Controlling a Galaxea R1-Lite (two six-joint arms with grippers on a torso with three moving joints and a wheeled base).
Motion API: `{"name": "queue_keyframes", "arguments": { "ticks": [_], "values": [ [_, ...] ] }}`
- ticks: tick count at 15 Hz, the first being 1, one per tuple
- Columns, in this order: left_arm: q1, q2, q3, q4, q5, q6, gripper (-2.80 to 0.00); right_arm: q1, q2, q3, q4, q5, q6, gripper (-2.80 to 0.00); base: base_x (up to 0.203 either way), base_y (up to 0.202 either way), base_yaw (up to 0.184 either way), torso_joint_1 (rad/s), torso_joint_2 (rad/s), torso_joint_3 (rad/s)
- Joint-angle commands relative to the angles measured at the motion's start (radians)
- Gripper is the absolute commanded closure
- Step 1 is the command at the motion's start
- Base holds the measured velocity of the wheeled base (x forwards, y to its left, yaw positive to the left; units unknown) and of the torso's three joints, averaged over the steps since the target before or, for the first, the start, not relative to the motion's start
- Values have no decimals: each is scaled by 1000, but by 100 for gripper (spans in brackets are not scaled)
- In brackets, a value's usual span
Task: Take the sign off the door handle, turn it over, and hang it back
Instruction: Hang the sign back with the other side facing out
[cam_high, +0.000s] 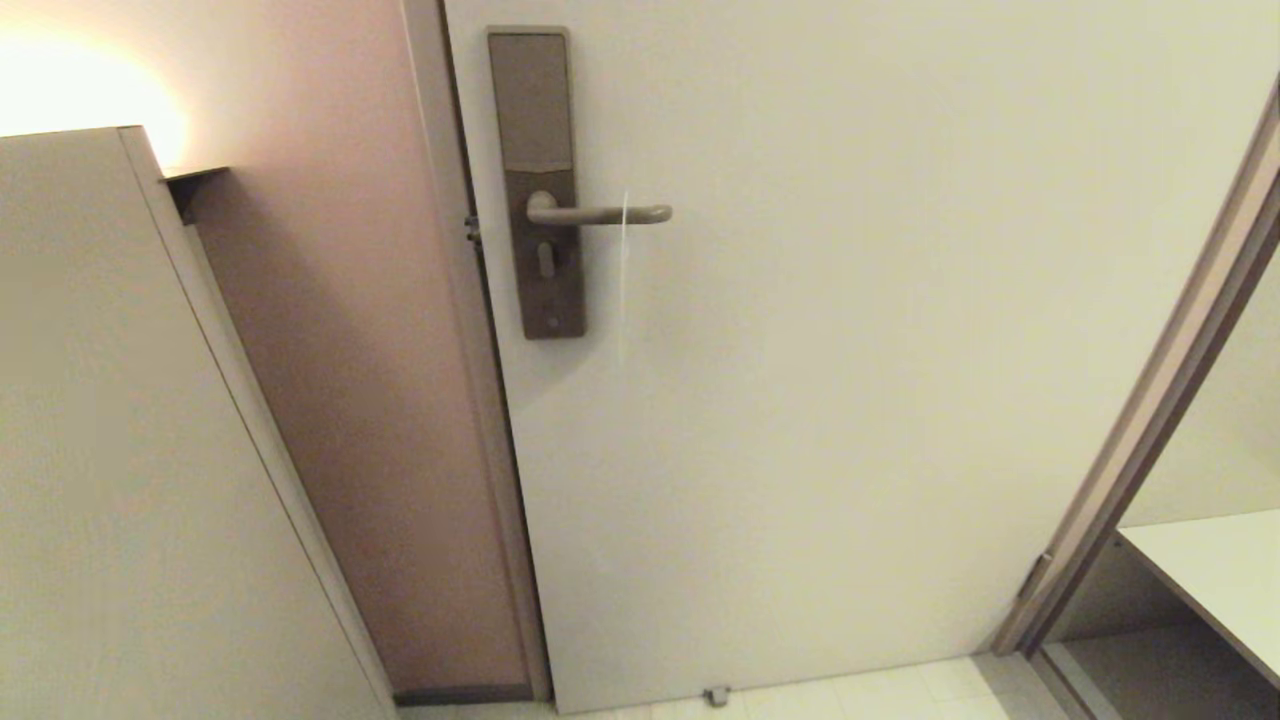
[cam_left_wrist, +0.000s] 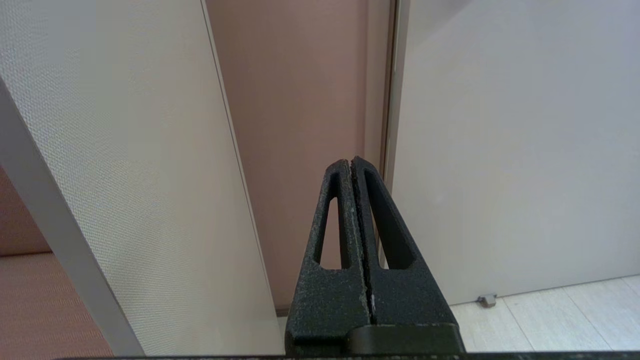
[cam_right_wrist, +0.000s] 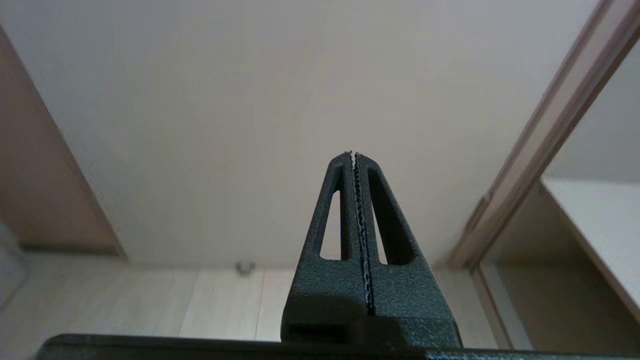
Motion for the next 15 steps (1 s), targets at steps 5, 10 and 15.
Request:
{"name": "queue_keyframes", "arguments": {
  "ticks": [5, 10, 15],
  "values": [
    [0, 0, 0, -1, 0, 0, 0, -2, -84, 0, 0, 2, 6, 0, 0, 0, 0, 0, 0, 0],
    [0, 0, 0, 1, -2, 4, 0, -2, -84, 0, 0, 2, 6, 0, 0, 0, 0, 0, 0, 0],
    [0, 0, -2, 8, -16, 37, 0, -2, -84, 0, 0, 2, 6, 0, 0, 0, 0, 0, 0, 0]
  ]
}}
